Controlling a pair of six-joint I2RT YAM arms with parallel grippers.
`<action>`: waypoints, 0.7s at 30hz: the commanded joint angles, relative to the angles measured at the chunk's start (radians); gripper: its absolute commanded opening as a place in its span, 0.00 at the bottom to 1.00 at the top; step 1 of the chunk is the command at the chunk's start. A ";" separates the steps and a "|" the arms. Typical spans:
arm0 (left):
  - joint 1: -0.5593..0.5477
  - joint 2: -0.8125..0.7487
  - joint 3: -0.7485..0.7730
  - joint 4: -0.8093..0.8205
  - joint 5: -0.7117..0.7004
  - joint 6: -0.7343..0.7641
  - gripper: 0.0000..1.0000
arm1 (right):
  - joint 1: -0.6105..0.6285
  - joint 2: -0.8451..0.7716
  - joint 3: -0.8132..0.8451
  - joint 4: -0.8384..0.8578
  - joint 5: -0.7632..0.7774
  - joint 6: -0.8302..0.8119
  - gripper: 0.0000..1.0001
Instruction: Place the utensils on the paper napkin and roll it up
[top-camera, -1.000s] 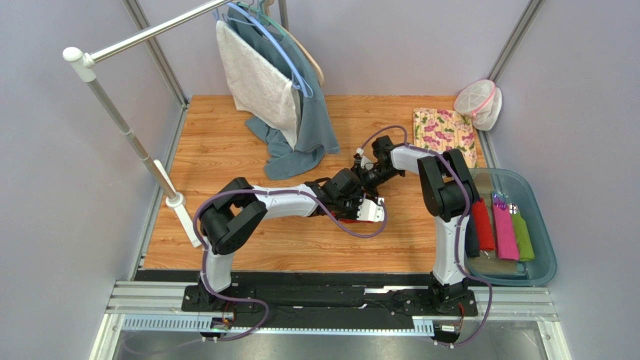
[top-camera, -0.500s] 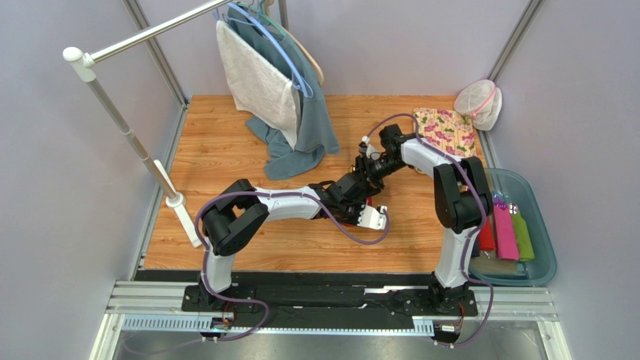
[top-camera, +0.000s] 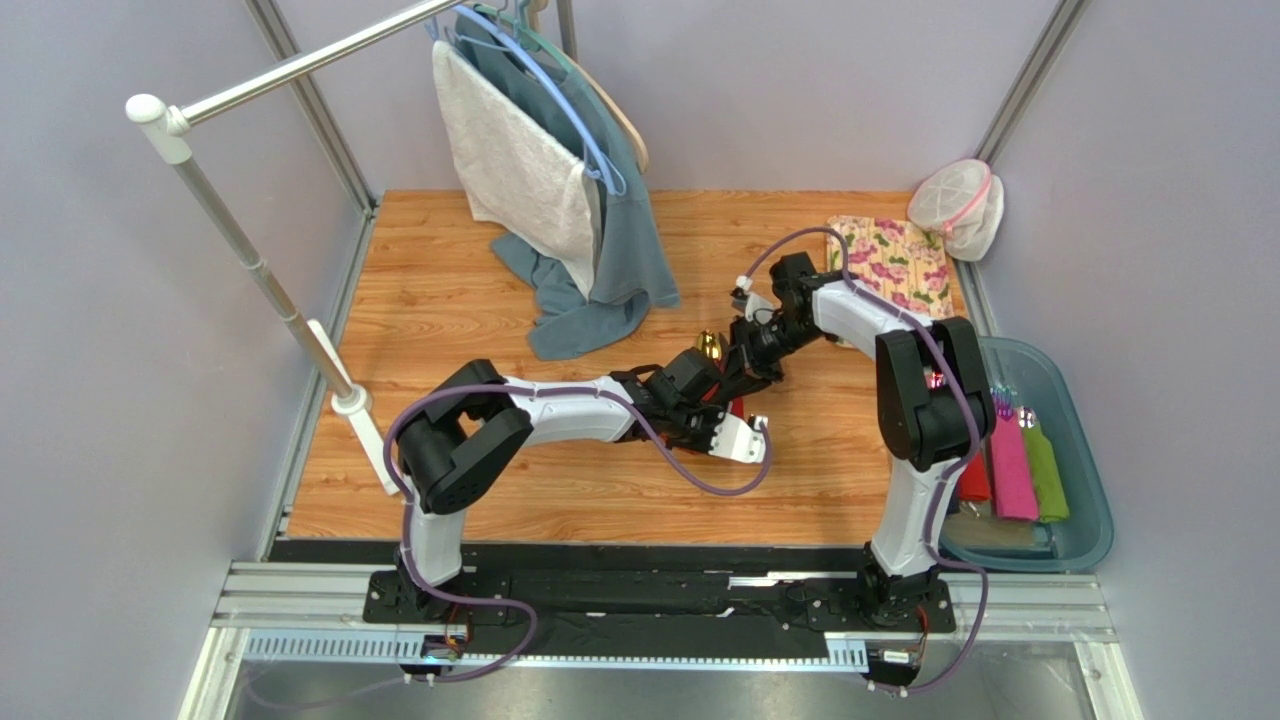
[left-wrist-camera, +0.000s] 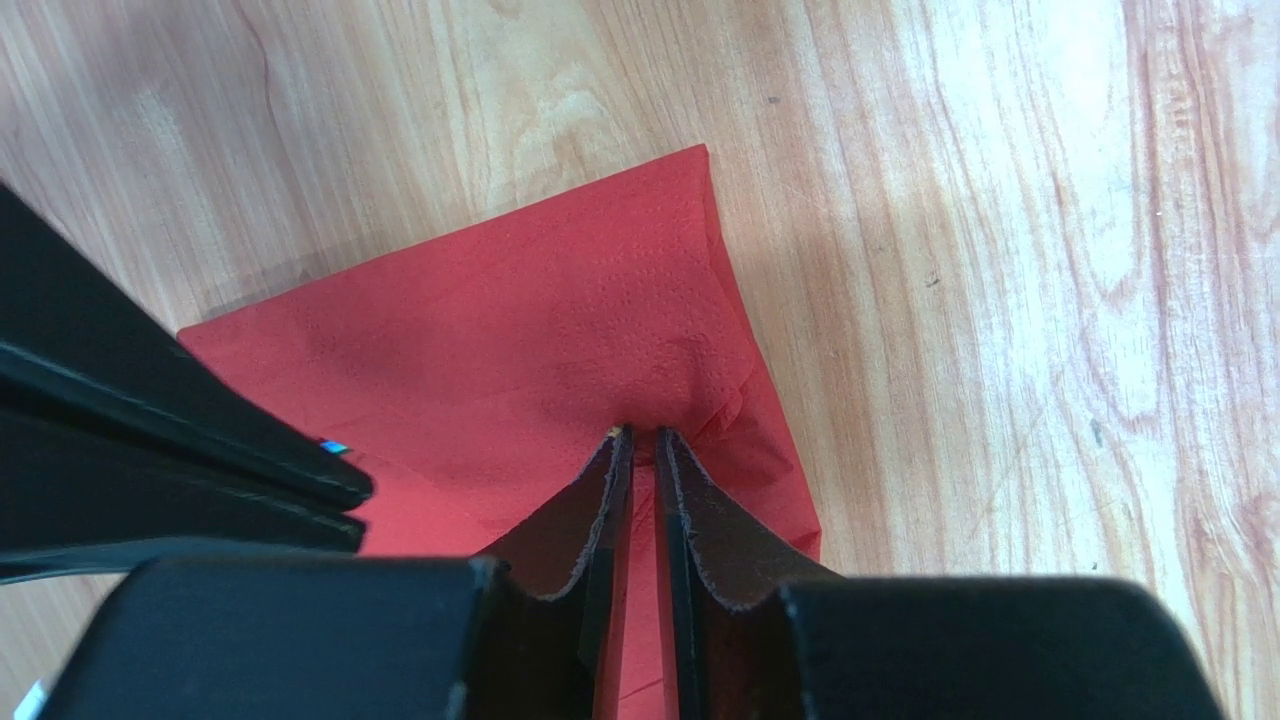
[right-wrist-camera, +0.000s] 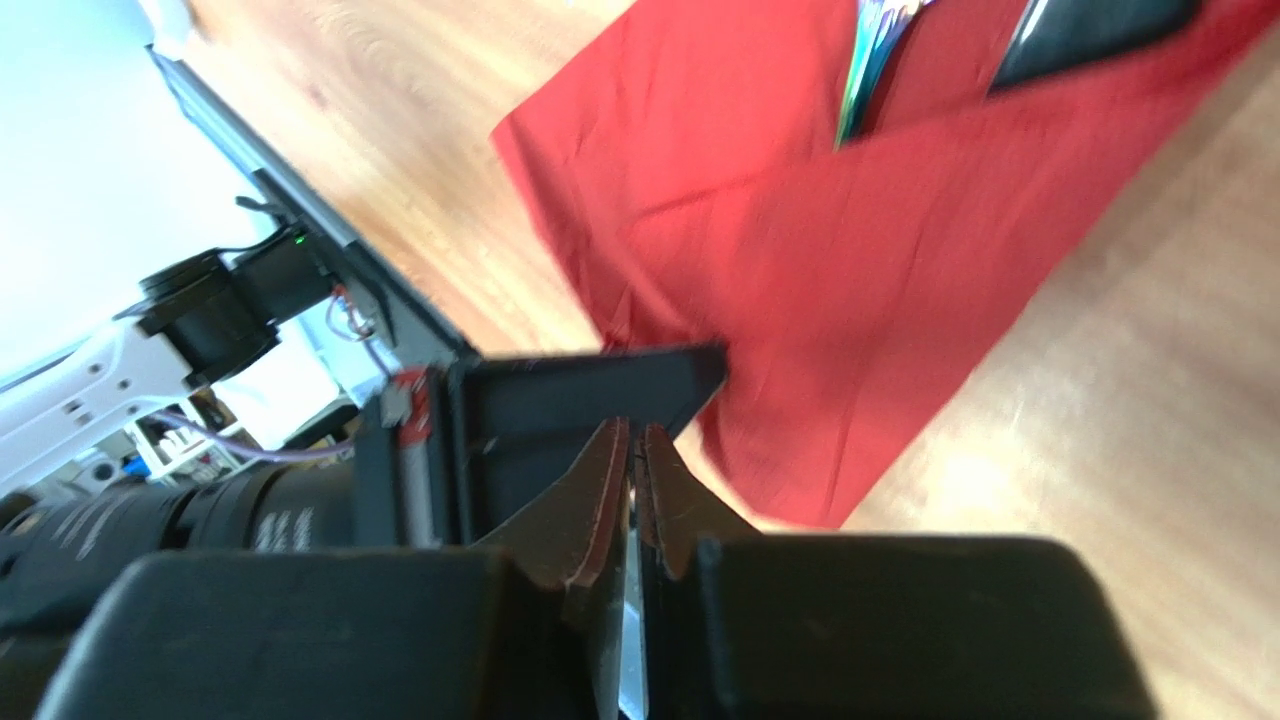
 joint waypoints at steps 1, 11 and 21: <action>-0.003 0.001 -0.040 -0.088 0.046 0.006 0.19 | 0.032 0.040 0.022 0.101 0.024 0.018 0.07; 0.005 -0.026 -0.058 -0.067 0.049 -0.026 0.24 | 0.076 0.136 0.001 0.211 0.102 0.073 0.02; 0.211 -0.330 -0.102 -0.024 0.338 -0.607 0.42 | 0.075 0.160 -0.074 0.217 0.177 0.088 0.00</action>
